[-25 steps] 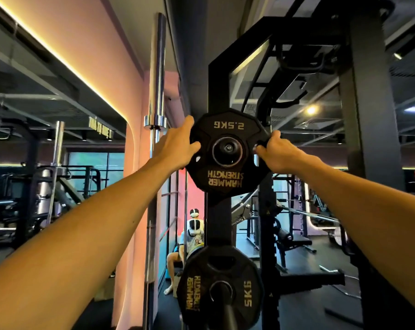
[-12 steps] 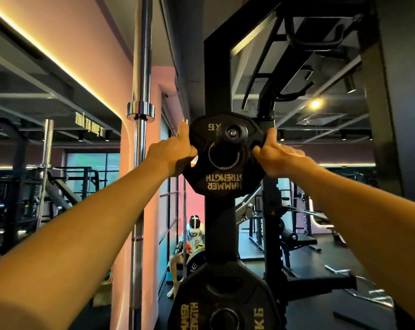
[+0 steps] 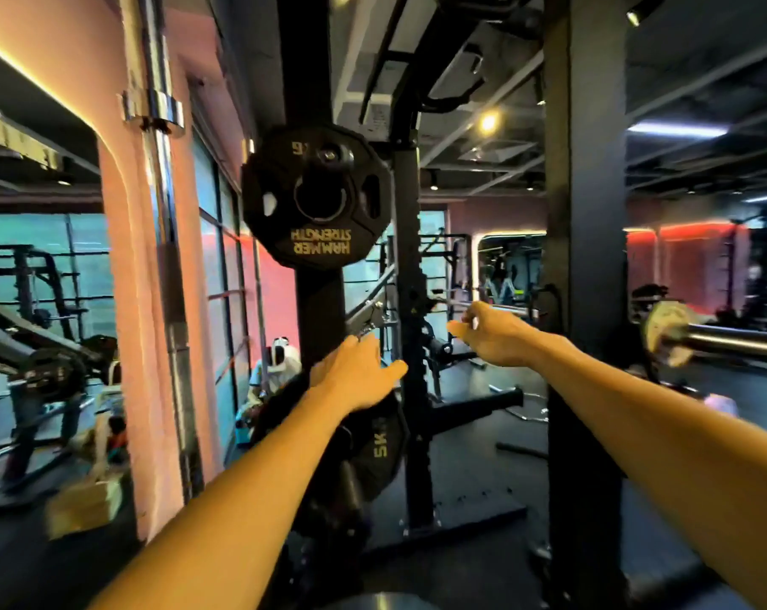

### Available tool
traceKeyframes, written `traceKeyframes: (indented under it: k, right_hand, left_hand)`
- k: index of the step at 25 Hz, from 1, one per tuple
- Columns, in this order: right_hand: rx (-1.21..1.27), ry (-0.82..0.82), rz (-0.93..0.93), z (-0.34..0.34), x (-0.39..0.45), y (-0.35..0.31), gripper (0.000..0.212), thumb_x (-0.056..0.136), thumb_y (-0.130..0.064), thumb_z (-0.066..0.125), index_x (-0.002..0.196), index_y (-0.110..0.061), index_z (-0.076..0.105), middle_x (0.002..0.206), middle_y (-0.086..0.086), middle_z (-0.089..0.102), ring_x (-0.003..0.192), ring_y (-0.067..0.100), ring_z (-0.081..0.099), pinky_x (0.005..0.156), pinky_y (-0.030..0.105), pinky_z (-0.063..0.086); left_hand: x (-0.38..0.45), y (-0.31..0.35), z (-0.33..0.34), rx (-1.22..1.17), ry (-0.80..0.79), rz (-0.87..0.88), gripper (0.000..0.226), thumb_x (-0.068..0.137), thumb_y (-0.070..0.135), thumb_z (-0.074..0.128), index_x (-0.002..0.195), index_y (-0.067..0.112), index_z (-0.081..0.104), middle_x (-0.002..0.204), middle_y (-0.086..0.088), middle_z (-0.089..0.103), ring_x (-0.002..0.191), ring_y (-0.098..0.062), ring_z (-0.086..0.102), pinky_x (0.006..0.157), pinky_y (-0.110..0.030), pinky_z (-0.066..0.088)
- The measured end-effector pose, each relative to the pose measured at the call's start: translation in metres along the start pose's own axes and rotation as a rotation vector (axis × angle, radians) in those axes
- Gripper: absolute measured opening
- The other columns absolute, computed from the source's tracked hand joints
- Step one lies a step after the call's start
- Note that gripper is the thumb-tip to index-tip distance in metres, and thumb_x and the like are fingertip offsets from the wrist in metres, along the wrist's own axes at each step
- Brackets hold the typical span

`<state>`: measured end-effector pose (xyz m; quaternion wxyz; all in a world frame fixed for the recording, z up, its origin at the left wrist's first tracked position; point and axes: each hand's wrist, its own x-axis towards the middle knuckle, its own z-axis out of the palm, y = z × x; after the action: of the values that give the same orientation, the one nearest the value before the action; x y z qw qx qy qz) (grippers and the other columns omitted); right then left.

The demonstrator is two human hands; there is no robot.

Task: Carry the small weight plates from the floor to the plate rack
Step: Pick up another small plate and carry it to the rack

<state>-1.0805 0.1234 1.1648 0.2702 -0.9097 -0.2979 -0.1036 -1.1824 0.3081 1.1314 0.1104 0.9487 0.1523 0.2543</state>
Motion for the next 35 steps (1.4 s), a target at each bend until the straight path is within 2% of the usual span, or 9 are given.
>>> traceKeyframes:
  k: [4,8,11,14,17,20,23,27,35]
  right_hand:
    - [-0.051,-0.023,0.246,0.030,-0.071,0.100,0.045,0.090,-0.046,0.056,0.120,-0.013,0.049,0.125,0.015,0.059,0.110,0.031,0.057,0.091,0.036,0.045]
    - [-0.091,-0.142,0.509,0.065,-0.200,0.205,0.047,0.091,-0.037,0.057,0.125,-0.006,0.052,0.127,0.017,0.059,0.115,0.033,0.055,0.092,0.035,0.043]
    - [-0.017,-0.245,0.721,0.101,-0.313,0.272,0.052,0.091,-0.036,0.058,0.131,-0.005,0.047,0.134,0.015,0.054,0.121,0.030,0.052,0.097,0.033,0.041]
    - [0.089,-0.330,0.964,0.147,-0.440,0.324,0.053,0.089,-0.040,0.058,0.129,-0.006,0.050,0.135,0.013,0.054,0.121,0.029,0.052,0.101,0.037,0.043]
    - [0.205,-0.413,1.161,0.187,-0.551,0.353,0.048,0.091,-0.040,0.057,0.123,-0.005,0.055,0.130,0.014,0.058,0.119,0.028,0.054,0.096,0.034,0.043]
    - [0.322,-0.440,1.330,0.212,-0.645,0.372,0.042,0.091,-0.038,0.057,0.117,-0.006,0.060,0.125,0.012,0.063,0.114,0.027,0.058,0.092,0.031,0.044]
    - [0.404,-0.463,1.496,0.221,-0.734,0.390,0.037,0.091,-0.033,0.056,0.116,-0.007,0.059,0.124,0.013,0.062,0.113,0.028,0.058,0.091,0.032,0.045]
    - [0.466,-0.603,1.595,0.214,-0.805,0.412,0.036,0.091,-0.034,0.055,0.115,-0.006,0.058,0.124,0.015,0.060,0.111,0.029,0.057,0.088,0.034,0.045]
    - [0.494,-0.486,1.622,0.152,-0.778,0.571,0.037,0.092,-0.035,0.057,0.115,-0.006,0.056,0.122,0.014,0.061,0.111,0.029,0.057,0.090,0.034,0.044]
  left_hand:
    - [-0.017,0.070,0.089,-0.032,-0.352,0.210,0.046,0.083,0.061,0.055,0.109,0.023,0.053,0.114,-0.007,0.056,0.099,-0.029,0.056,0.086,-0.041,0.049]
    - [-0.098,0.119,0.216,-0.310,-0.680,0.213,0.045,0.082,0.055,0.065,0.111,0.021,0.057,0.112,-0.004,0.060,0.096,-0.023,0.055,0.076,-0.032,0.042]
    - [-0.186,0.140,0.300,-0.374,-0.887,0.178,0.042,0.078,0.055,0.069,0.103,0.022,0.059,0.107,-0.002,0.063,0.099,-0.022,0.059,0.081,-0.033,0.046]
    - [-0.287,0.165,0.364,-0.280,-1.178,0.212,0.046,0.083,0.051,0.066,0.111,0.015,0.057,0.107,0.000,0.059,0.100,-0.020,0.054,0.085,-0.034,0.042]
    - [-0.382,0.190,0.408,-0.130,-1.426,0.274,0.051,0.084,0.054,0.063,0.118,0.016,0.056,0.111,0.002,0.057,0.112,-0.021,0.053,0.083,-0.029,0.037]
    - [-0.456,0.211,0.446,0.001,-1.615,0.302,0.053,0.081,0.058,0.063,0.116,0.017,0.059,0.114,0.001,0.062,0.107,-0.019,0.055,0.085,-0.030,0.040]
    - [-0.511,0.248,0.473,0.140,-1.714,0.332,0.052,0.080,0.059,0.063,0.110,0.017,0.059,0.105,0.000,0.062,0.102,-0.019,0.057,0.080,-0.030,0.041]
    - [-0.547,0.308,0.499,0.250,-1.772,0.409,0.047,0.080,0.057,0.062,0.108,0.019,0.059,0.115,-0.003,0.062,0.100,-0.019,0.054,0.082,-0.030,0.041]
    - [-0.503,0.448,0.587,0.260,-1.740,0.458,0.047,0.082,0.056,0.058,0.109,0.018,0.060,0.116,-0.003,0.061,0.099,-0.021,0.055,0.085,-0.033,0.043]
